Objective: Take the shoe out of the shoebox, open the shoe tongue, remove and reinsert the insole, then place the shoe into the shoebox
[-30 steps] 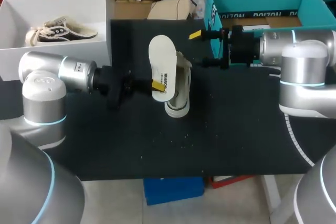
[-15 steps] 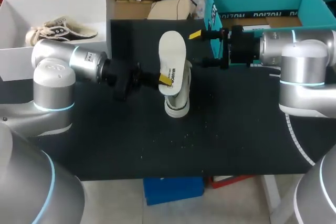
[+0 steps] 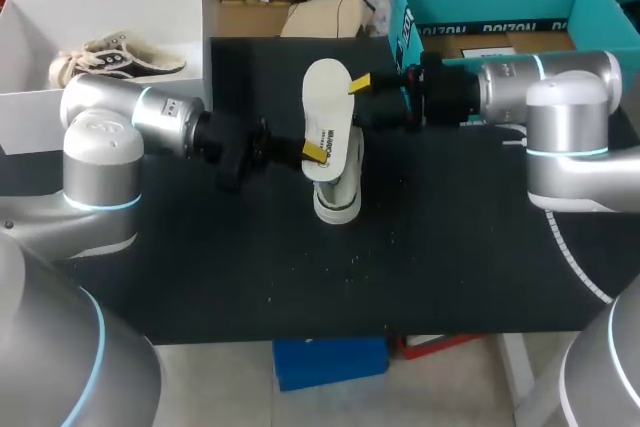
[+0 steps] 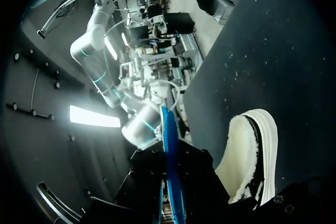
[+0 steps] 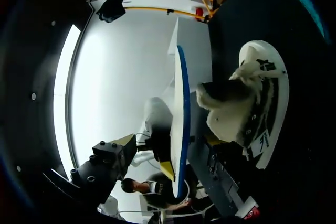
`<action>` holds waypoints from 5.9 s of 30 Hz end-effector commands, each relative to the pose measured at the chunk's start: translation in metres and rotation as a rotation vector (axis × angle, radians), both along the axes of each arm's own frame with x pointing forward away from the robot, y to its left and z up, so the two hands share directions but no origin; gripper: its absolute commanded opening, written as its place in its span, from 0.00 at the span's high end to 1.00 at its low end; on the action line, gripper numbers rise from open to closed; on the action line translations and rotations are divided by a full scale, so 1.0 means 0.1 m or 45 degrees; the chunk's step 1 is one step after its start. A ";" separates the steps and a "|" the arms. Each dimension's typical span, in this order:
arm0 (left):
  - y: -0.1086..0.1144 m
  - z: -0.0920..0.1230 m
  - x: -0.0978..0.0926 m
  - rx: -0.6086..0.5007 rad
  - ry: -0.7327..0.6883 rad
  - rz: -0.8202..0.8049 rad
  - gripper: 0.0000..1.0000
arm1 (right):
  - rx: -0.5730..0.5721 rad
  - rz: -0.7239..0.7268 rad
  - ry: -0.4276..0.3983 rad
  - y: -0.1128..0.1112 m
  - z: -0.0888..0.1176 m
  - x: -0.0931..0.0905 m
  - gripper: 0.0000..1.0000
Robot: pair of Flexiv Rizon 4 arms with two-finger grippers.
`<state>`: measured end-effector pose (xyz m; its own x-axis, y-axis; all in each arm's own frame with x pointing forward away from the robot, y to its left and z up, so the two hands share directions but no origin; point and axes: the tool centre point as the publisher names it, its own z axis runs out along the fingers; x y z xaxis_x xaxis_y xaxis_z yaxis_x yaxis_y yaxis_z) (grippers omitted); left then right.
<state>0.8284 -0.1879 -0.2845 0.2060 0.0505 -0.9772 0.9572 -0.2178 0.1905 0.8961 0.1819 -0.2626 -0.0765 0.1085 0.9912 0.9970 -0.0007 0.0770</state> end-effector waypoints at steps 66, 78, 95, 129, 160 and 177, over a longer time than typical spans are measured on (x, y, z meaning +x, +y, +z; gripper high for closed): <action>0.65 0.69 -0.26 2.183 -0.168 0.692 0.00 | -0.038 0.067 0.000 0.31 -0.15 0.01 1.00; 0.49 0.75 -0.16 2.565 -0.273 0.718 0.00 | -0.038 0.067 0.000 0.31 -0.15 0.01 1.00; 0.32 0.77 -0.04 2.401 -0.278 0.643 0.00 | -0.038 0.067 0.000 0.31 -0.15 0.01 1.00; 0.09 0.87 0.20 2.023 -0.284 0.572 0.00 | -0.038 0.067 0.000 0.31 -0.15 0.01 1.00; 0.08 0.81 1.34 1.917 -0.234 0.533 0.00 | -0.038 0.067 0.000 0.31 -0.15 0.01 1.00; 0.03 0.78 1.65 1.833 -0.144 0.507 0.00 | -0.038 0.067 0.000 0.31 -0.15 0.01 1.00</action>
